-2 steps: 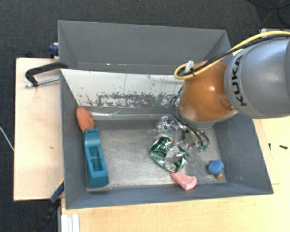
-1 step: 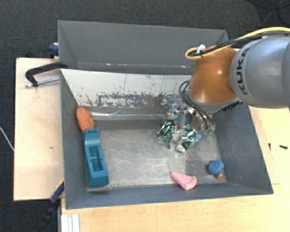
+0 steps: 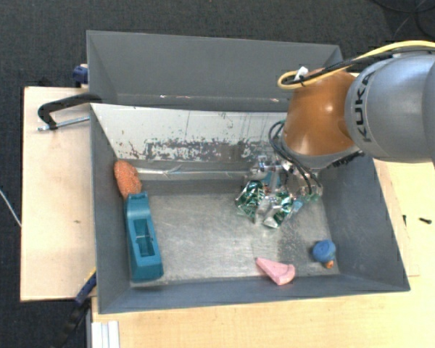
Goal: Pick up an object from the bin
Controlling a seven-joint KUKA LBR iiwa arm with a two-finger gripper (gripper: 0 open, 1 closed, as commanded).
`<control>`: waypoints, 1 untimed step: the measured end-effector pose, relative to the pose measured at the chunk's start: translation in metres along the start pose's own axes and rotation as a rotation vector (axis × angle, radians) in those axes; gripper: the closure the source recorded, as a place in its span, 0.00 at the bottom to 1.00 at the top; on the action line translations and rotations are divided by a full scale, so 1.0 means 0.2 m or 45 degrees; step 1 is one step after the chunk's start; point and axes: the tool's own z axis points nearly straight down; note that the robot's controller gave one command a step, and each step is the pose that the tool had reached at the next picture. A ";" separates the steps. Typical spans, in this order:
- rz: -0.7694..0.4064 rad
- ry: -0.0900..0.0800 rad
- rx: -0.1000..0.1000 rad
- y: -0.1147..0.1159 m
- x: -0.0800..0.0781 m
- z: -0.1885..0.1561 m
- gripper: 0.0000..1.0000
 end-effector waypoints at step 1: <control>-0.031 -0.006 0.006 0.02 -0.02 -0.39 1.00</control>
Offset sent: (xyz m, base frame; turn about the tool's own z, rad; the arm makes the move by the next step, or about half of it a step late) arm 0.0000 0.0000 0.0000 0.0000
